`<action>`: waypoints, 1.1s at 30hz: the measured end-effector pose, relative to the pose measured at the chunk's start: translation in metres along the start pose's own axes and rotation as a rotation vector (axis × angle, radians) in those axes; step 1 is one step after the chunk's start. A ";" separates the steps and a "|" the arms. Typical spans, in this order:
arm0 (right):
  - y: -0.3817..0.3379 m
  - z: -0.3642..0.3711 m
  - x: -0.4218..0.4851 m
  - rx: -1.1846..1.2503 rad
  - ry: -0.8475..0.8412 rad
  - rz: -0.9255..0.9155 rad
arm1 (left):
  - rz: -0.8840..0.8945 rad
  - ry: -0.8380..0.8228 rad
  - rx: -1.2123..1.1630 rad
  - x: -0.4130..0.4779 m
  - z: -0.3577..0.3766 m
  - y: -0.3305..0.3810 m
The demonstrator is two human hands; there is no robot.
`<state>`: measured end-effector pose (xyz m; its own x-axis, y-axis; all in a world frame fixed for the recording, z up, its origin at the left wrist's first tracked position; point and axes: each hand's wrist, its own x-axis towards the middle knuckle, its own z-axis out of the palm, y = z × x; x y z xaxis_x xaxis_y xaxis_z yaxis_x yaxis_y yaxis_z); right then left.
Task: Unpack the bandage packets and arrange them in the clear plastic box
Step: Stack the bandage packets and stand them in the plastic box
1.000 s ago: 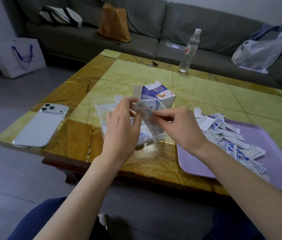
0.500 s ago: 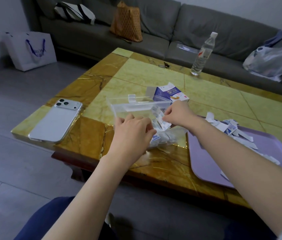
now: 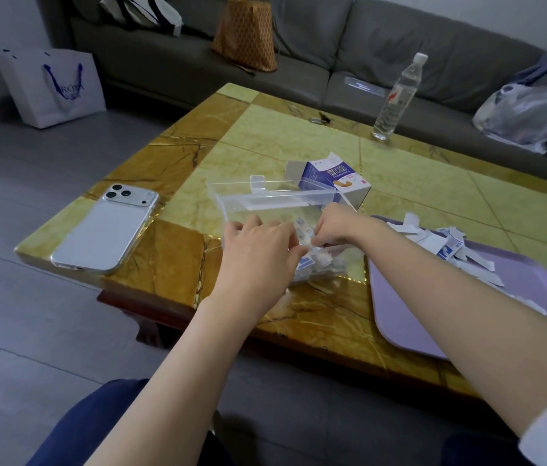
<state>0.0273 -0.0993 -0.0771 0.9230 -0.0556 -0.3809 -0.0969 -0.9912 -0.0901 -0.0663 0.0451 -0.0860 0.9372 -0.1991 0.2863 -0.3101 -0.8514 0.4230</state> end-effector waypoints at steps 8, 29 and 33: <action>-0.008 -0.003 -0.007 -0.030 -0.024 -0.014 | -0.008 0.000 0.009 0.000 0.000 0.001; -0.012 -0.008 -0.021 0.251 -0.124 -0.053 | -0.032 -0.002 0.019 -0.001 -0.002 0.004; -0.007 -0.013 -0.028 0.145 -0.060 -0.113 | -0.043 -0.002 0.014 0.000 -0.001 0.004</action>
<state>0.0071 -0.0923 -0.0534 0.9077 0.0668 -0.4143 -0.0505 -0.9627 -0.2659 -0.0680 0.0424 -0.0833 0.9499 -0.1634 0.2666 -0.2676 -0.8658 0.4228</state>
